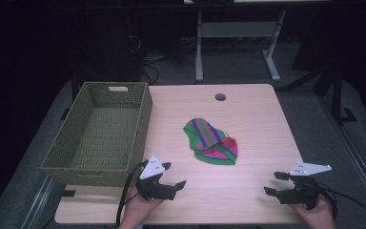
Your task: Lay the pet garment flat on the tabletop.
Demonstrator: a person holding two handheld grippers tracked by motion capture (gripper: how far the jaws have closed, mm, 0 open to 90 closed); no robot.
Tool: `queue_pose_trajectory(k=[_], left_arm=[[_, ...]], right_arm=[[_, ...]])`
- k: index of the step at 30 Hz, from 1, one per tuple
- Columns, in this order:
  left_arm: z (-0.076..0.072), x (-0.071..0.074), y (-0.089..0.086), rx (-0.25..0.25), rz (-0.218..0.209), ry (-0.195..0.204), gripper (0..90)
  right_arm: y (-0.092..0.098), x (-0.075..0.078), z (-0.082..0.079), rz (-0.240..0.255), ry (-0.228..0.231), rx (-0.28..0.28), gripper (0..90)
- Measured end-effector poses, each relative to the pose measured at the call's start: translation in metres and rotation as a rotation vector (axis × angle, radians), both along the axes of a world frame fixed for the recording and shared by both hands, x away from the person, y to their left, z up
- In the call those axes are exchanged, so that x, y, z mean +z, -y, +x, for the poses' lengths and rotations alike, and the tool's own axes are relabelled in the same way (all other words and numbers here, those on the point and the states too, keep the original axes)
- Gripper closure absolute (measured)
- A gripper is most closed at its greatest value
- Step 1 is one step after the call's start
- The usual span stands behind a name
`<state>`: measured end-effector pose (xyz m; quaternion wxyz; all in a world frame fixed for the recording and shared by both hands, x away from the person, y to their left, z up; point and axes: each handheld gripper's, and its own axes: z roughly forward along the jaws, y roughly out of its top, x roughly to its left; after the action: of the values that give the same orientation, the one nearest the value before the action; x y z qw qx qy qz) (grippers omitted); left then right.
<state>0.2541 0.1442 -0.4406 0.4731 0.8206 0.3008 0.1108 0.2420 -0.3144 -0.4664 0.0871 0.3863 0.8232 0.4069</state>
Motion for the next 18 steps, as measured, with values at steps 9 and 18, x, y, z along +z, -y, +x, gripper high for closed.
queue_pose_trajectory(k=[9, 18], left_arm=[[-0.001, -0.003, 0.003, -0.028, 0.027, -0.001, 17.2], [-0.001, -0.002, 0.002, -0.035, 0.015, 0.0, 17.2]], right_arm=[[0.004, 0.0, 0.0, 0.009, -0.008, -0.013, 22.5], [-0.007, 0.007, 0.009, 0.022, 0.006, 0.024, 20.8]])
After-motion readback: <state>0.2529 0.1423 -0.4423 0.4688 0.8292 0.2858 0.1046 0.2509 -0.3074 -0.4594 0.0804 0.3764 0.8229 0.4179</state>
